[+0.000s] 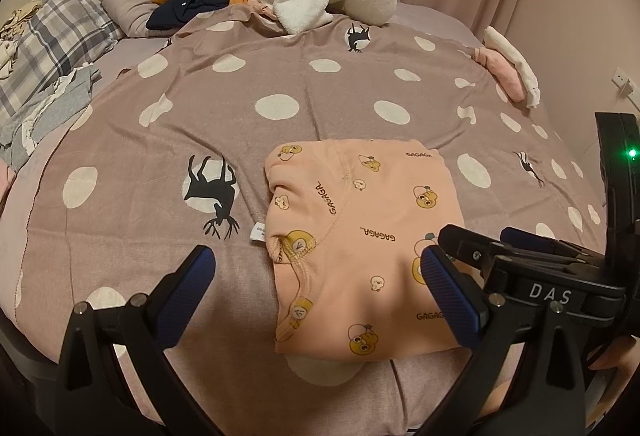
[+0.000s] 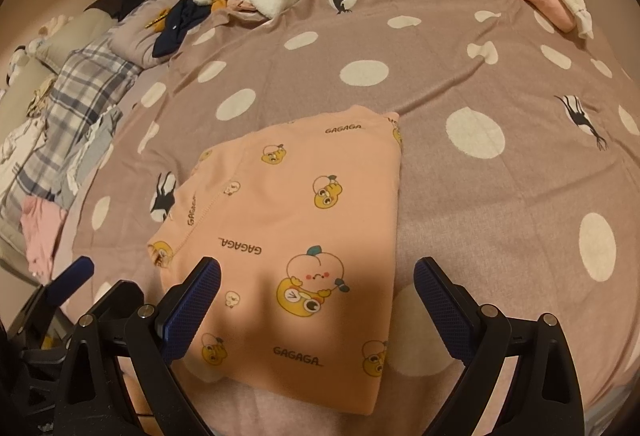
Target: Fold small clothes
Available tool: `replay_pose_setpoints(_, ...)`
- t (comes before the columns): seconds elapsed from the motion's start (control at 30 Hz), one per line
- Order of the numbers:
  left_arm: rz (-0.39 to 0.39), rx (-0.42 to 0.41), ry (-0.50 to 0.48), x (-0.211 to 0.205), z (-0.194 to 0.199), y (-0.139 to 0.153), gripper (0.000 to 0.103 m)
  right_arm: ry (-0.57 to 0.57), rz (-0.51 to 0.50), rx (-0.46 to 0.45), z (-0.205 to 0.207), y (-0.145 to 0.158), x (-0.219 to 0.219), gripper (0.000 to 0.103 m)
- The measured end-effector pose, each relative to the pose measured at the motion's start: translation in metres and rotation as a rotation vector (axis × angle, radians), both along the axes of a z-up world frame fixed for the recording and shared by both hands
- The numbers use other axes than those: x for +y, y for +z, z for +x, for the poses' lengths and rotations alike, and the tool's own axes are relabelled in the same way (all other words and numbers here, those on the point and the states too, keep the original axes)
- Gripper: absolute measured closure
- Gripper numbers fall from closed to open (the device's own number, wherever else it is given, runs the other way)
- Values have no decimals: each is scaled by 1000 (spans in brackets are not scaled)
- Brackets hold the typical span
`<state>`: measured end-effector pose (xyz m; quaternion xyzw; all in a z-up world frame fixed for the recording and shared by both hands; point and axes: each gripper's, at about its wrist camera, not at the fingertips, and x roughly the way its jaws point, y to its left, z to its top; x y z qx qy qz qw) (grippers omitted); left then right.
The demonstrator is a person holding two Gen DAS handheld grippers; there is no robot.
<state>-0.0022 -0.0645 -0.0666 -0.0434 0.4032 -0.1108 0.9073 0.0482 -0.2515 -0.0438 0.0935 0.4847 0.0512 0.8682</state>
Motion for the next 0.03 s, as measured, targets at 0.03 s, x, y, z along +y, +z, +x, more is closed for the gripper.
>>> replay_pose_setpoints(0.03, 0, 1, -1, 0, 0, 0, 0, 0, -2, 1, 0, 0, 0, 6)
